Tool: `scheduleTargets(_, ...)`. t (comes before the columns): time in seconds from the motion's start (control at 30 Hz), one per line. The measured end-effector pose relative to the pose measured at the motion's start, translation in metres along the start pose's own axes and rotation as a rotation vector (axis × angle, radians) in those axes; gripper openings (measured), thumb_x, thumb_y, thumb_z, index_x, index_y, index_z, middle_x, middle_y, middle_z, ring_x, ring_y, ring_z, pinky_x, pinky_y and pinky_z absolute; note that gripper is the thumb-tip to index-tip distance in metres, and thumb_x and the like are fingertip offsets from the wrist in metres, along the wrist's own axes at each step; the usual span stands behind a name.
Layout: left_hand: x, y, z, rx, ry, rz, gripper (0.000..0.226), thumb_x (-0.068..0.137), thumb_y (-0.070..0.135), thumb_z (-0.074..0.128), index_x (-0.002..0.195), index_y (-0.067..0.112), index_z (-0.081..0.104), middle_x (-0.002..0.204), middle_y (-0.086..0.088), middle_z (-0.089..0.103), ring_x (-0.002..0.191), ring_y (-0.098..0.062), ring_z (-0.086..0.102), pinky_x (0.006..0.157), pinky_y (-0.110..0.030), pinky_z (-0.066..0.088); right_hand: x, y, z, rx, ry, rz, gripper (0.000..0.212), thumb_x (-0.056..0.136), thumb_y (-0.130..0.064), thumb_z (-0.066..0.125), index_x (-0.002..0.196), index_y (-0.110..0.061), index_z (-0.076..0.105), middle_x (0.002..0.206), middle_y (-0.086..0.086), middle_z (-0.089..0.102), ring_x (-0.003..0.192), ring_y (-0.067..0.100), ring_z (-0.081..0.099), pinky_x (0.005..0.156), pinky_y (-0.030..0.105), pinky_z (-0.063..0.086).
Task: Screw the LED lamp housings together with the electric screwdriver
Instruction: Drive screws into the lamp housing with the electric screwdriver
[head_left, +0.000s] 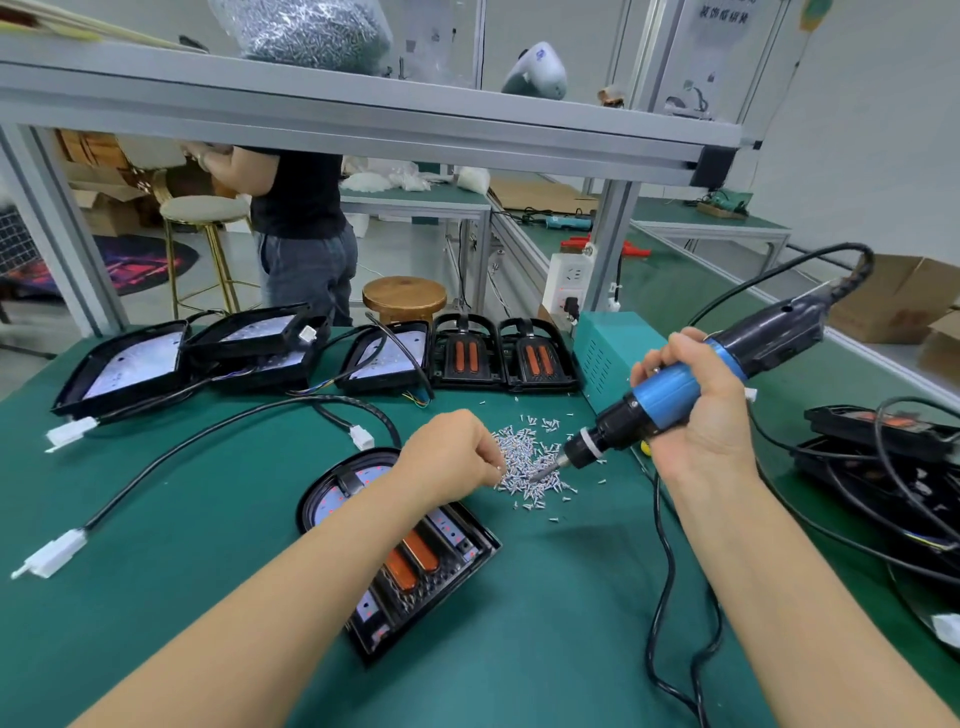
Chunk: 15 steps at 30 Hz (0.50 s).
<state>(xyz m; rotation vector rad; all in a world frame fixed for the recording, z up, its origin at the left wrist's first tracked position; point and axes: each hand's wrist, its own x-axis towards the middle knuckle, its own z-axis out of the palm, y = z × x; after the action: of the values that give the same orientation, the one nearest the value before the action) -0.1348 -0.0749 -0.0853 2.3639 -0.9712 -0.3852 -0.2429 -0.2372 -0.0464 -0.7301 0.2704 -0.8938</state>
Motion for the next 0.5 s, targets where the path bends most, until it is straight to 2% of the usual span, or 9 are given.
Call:
scheduleTargets(0.07,0.003,0.002,0.001,0.145,-0.028,-0.01,0.018,0.084,0.016,0.068,0.099,0.023,0.075,0.099,0.003,0.072,0.094,-0.018,0.062,0.087,-0.031,0.049,-0.001,0.003,-0.002,-0.018,-0.058,0.06,0.017,0.078,0.001,0.062,0.082,-0.016,0.058,0.062,-0.001,0.061,0.063,0.014,0.064,0.074,0.029,0.055)
scheduleTargets(0.13,0.006,0.004,0.003,0.136,-0.015,0.006,0.021,0.088,0.015,0.062,0.1,0.03,0.071,0.099,0.0,0.068,0.095,-0.024,0.058,0.088,-0.029,0.045,-0.002,0.007,-0.005,-0.05,-0.127,0.14,0.019,0.066,-0.006,0.066,0.08,-0.015,0.057,0.07,0.002,0.068,0.077,0.02,0.07,0.085,0.034,0.054)
scheduleTargets(0.17,0.006,0.006,0.004,0.026,0.007,0.019,0.018,0.09,0.014,0.059,0.083,0.03,0.057,0.095,0.001,0.065,0.091,-0.023,0.057,0.085,-0.026,0.043,-0.002,0.009,-0.006,-0.075,-0.157,0.178,0.02,0.063,-0.01,0.065,0.08,-0.016,0.056,0.075,0.003,0.071,0.085,0.022,0.071,0.091,0.036,0.051)
scheduleTargets(0.2,0.007,0.008,0.004,-0.148,0.032,0.02,0.021,0.091,0.013,0.057,0.107,0.004,0.067,0.096,0.005,0.066,0.09,-0.019,0.058,0.083,-0.025,0.044,-0.001,0.012,-0.008,-0.102,-0.177,0.212,0.019,0.063,-0.012,0.064,0.079,-0.017,0.055,0.081,0.004,0.073,0.092,0.023,0.071,0.096,0.038,0.047)
scheduleTargets(0.23,0.007,0.012,0.005,-0.341,0.051,0.024,0.021,0.092,0.014,0.057,0.103,0.022,0.073,0.097,0.006,0.068,0.091,-0.015,0.06,0.084,-0.024,0.045,-0.001,0.015,-0.008,-0.131,-0.192,0.242,0.019,0.063,-0.013,0.063,0.078,-0.019,0.054,0.087,0.004,0.074,0.098,0.023,0.07,0.099,0.038,0.044)
scheduleTargets(0.3,0.006,0.022,0.004,-0.617,0.062,0.05,0.017,0.091,0.015,0.059,0.099,0.018,0.074,0.091,0.005,0.07,0.082,-0.009,0.058,0.078,-0.019,0.046,-0.002,0.02,-0.007,-0.176,-0.217,0.294,0.019,0.063,-0.013,0.063,0.079,-0.02,0.054,0.096,0.006,0.074,0.105,0.022,0.068,0.098,0.038,0.044)
scheduleTargets(0.4,0.005,0.038,0.007,-0.805,-0.022,0.117,0.018,0.093,0.014,0.057,0.102,0.014,0.072,0.086,0.002,0.068,0.065,-0.002,0.052,0.059,-0.007,0.04,-0.003,0.028,-0.005,-0.157,-0.269,0.362,0.017,0.063,-0.011,0.063,0.078,-0.015,0.057,0.099,0.009,0.073,0.102,0.022,0.067,0.077,0.037,0.056)
scheduleTargets(0.43,0.005,0.041,0.008,-0.844,-0.049,0.126,0.019,0.094,0.015,0.056,0.104,0.013,0.072,0.087,0.002,0.066,0.062,0.001,0.051,0.056,-0.007,0.039,-0.005,0.03,-0.004,-0.16,-0.284,0.385,0.013,0.064,-0.01,0.062,0.077,-0.014,0.061,0.1,0.009,0.072,0.1,0.022,0.067,0.077,0.038,0.057)
scheduleTargets(0.5,0.007,0.044,0.012,-0.887,-0.079,0.106,0.02,0.093,0.019,0.058,0.106,0.012,0.071,0.091,0.001,0.063,0.063,-0.001,0.051,0.059,-0.014,0.038,-0.007,0.032,-0.001,-0.183,-0.3,0.418,0.012,0.067,-0.009,0.06,0.068,-0.015,0.071,0.102,0.009,0.07,0.096,0.021,0.066,0.089,0.041,0.053)
